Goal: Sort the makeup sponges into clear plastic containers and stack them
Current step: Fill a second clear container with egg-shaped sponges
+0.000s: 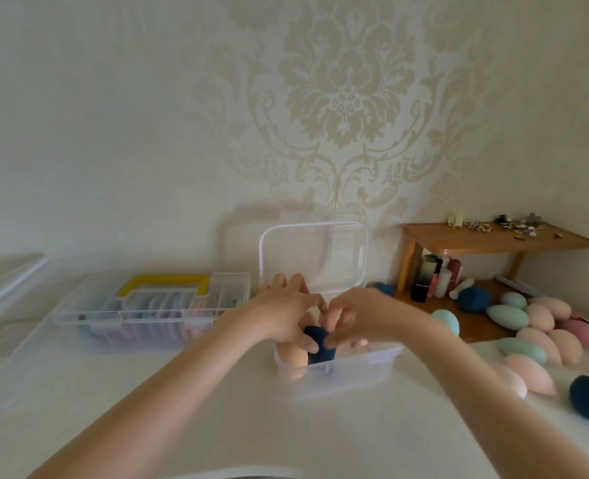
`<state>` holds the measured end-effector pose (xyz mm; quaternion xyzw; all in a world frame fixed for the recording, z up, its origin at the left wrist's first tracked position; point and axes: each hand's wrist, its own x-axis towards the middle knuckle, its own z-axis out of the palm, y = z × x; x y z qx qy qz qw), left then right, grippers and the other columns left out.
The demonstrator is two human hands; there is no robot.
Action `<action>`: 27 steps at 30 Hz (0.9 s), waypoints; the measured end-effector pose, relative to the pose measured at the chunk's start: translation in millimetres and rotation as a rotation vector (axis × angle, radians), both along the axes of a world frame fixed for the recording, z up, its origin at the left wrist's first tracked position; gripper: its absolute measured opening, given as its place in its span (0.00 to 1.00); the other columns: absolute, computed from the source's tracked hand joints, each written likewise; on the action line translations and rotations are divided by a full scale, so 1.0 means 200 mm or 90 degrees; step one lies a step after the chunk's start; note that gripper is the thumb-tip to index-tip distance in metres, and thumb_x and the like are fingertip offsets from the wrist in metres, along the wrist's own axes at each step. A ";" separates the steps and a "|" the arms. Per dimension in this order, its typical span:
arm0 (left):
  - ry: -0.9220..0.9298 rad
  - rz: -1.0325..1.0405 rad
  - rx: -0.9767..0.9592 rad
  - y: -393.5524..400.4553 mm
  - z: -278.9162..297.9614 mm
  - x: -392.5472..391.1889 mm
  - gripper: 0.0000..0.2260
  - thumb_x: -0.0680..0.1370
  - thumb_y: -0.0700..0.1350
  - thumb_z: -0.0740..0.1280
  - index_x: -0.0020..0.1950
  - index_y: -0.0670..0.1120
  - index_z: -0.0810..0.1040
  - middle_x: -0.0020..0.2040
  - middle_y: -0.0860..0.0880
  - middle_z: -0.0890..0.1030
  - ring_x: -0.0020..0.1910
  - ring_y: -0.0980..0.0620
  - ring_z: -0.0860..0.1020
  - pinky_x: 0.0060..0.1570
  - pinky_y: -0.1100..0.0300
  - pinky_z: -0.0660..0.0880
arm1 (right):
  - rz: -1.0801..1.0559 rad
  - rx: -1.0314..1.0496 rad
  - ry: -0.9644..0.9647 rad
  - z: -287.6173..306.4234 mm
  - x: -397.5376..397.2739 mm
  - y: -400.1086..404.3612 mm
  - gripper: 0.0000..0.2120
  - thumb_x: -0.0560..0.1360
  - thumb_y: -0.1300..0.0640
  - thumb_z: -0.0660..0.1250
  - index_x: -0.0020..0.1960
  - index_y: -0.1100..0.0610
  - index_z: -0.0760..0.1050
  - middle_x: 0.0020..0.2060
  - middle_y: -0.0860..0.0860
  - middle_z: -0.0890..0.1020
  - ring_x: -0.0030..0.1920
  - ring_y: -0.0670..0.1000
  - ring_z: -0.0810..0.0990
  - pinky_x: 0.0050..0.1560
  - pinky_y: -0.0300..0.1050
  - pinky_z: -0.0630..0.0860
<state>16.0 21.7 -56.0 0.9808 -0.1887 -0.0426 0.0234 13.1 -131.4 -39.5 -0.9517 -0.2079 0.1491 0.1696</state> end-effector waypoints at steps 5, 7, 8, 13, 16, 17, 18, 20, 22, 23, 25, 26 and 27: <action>0.012 -0.001 -0.025 0.00 0.01 0.02 0.22 0.70 0.54 0.69 0.63 0.58 0.69 0.62 0.49 0.65 0.60 0.45 0.63 0.52 0.58 0.61 | -0.258 0.139 -0.179 0.05 0.26 -0.23 0.09 0.77 0.62 0.61 0.55 0.59 0.76 0.43 0.54 0.82 0.34 0.49 0.80 0.32 0.37 0.75; 0.018 -0.005 -0.033 0.00 0.01 0.02 0.22 0.70 0.53 0.70 0.63 0.57 0.69 0.61 0.49 0.65 0.60 0.46 0.63 0.52 0.58 0.60 | -0.274 0.022 -0.138 -0.04 0.35 -0.27 0.17 0.77 0.65 0.60 0.65 0.56 0.69 0.56 0.58 0.78 0.42 0.53 0.80 0.39 0.41 0.77; 0.017 -0.006 -0.033 0.00 0.01 0.02 0.22 0.70 0.53 0.70 0.63 0.57 0.69 0.61 0.50 0.65 0.60 0.46 0.62 0.52 0.58 0.60 | -0.274 -0.008 -0.087 -0.10 0.39 -0.28 0.21 0.77 0.65 0.59 0.69 0.54 0.65 0.60 0.58 0.76 0.43 0.53 0.80 0.39 0.42 0.78; 0.006 -0.012 -0.029 0.00 0.00 0.01 0.23 0.71 0.52 0.70 0.64 0.56 0.68 0.63 0.49 0.65 0.60 0.45 0.62 0.55 0.56 0.61 | -0.224 -0.091 -0.096 -0.30 0.49 -0.29 0.12 0.77 0.54 0.57 0.59 0.53 0.71 0.55 0.54 0.78 0.49 0.55 0.79 0.46 0.45 0.76; 0.000 -0.010 -0.038 -0.01 -0.01 0.00 0.23 0.71 0.52 0.69 0.65 0.56 0.68 0.62 0.49 0.65 0.60 0.45 0.62 0.57 0.55 0.61 | -0.241 -0.052 -0.125 -0.24 0.45 -0.28 0.08 0.76 0.57 0.61 0.52 0.54 0.75 0.49 0.52 0.77 0.46 0.53 0.76 0.45 0.42 0.73; 0.002 -0.011 -0.040 -0.01 -0.01 0.00 0.23 0.71 0.52 0.69 0.65 0.57 0.68 0.62 0.49 0.65 0.60 0.45 0.62 0.57 0.56 0.61 | -0.245 -0.040 -0.149 -0.19 0.43 -0.28 0.06 0.76 0.57 0.61 0.49 0.55 0.76 0.47 0.52 0.77 0.45 0.52 0.76 0.44 0.41 0.72; 0.005 -0.012 -0.039 -0.02 -0.01 0.01 0.24 0.71 0.52 0.69 0.66 0.57 0.69 0.62 0.49 0.65 0.60 0.45 0.62 0.57 0.56 0.61 | -0.250 -0.032 -0.180 -0.14 0.40 -0.28 0.04 0.76 0.57 0.62 0.46 0.54 0.75 0.46 0.52 0.78 0.44 0.53 0.76 0.43 0.42 0.72; 0.009 -0.012 -0.035 -0.05 0.00 0.02 0.24 0.71 0.52 0.69 0.66 0.58 0.69 0.62 0.49 0.65 0.60 0.45 0.63 0.56 0.56 0.61 | -0.262 -0.017 -0.255 -0.02 0.30 -0.30 0.05 0.75 0.55 0.65 0.42 0.54 0.71 0.43 0.53 0.78 0.43 0.53 0.76 0.41 0.43 0.71; 0.005 -0.006 -0.022 -0.09 0.00 0.03 0.24 0.72 0.52 0.69 0.67 0.57 0.69 0.62 0.48 0.65 0.59 0.44 0.63 0.56 0.56 0.61 | -0.257 0.040 -0.296 0.07 0.21 -0.31 0.10 0.73 0.53 0.68 0.41 0.53 0.68 0.37 0.50 0.77 0.37 0.50 0.76 0.35 0.41 0.69; 0.002 -0.003 -0.014 -0.12 0.00 0.04 0.24 0.72 0.52 0.68 0.67 0.57 0.68 0.62 0.47 0.65 0.60 0.44 0.63 0.56 0.55 0.62 | -0.247 0.092 -0.267 0.10 0.16 -0.32 0.10 0.73 0.53 0.69 0.43 0.53 0.68 0.36 0.49 0.78 0.35 0.48 0.77 0.33 0.39 0.69; 0.001 0.010 -0.003 -0.16 0.00 0.04 0.24 0.72 0.52 0.68 0.67 0.56 0.68 0.63 0.46 0.65 0.60 0.43 0.63 0.58 0.53 0.63 | -0.210 0.139 -0.156 0.10 0.08 -0.29 0.09 0.74 0.55 0.68 0.50 0.54 0.68 0.38 0.48 0.81 0.32 0.45 0.79 0.34 0.37 0.72; 0.001 0.016 -0.002 -0.17 0.00 0.04 0.23 0.72 0.51 0.68 0.66 0.56 0.68 0.63 0.46 0.65 0.60 0.42 0.63 0.58 0.52 0.63 | -0.188 0.115 -0.116 0.09 0.05 -0.28 0.09 0.75 0.56 0.67 0.53 0.55 0.70 0.42 0.50 0.83 0.33 0.46 0.81 0.36 0.35 0.74; 0.000 0.021 0.000 -0.19 0.00 0.04 0.23 0.71 0.51 0.68 0.66 0.57 0.68 0.63 0.46 0.65 0.61 0.42 0.63 0.58 0.53 0.63 | -0.165 0.064 -0.095 0.06 0.03 -0.26 0.10 0.75 0.57 0.66 0.56 0.56 0.73 0.46 0.52 0.84 0.36 0.47 0.82 0.37 0.35 0.74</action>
